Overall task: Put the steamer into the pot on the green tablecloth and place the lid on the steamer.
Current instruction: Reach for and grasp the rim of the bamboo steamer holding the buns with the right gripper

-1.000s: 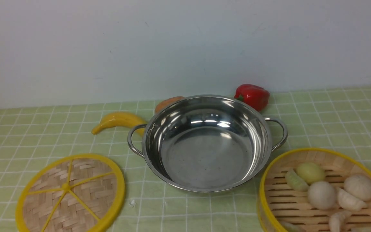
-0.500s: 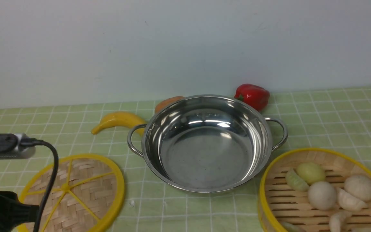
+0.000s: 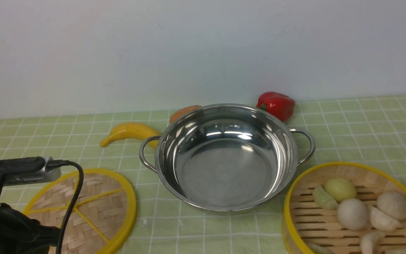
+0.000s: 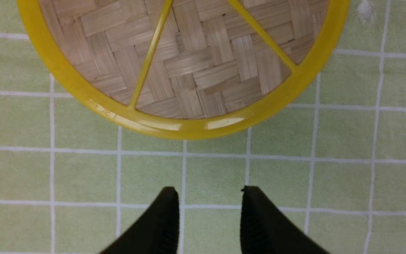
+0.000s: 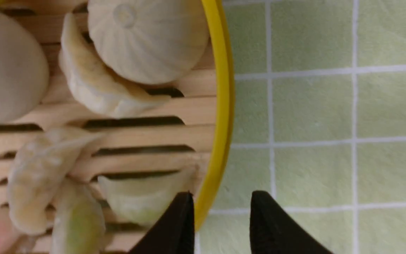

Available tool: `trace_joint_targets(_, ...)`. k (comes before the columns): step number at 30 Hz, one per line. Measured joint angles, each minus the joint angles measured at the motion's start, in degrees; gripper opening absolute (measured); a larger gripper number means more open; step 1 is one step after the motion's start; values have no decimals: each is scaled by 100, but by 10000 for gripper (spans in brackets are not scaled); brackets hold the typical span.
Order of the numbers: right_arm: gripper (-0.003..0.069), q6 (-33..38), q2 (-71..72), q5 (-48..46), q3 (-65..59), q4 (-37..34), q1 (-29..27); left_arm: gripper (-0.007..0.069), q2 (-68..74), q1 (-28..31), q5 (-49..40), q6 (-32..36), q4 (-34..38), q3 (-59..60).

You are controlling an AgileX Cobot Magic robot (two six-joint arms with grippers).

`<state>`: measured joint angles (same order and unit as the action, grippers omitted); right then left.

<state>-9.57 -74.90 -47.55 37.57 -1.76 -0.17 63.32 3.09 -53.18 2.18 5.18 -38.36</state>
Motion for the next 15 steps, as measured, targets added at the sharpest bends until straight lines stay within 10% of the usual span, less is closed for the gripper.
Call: trace_joint_targets(15,243,-260,-567,860,-42,-214,0,242,7,0,5,5,11,0)
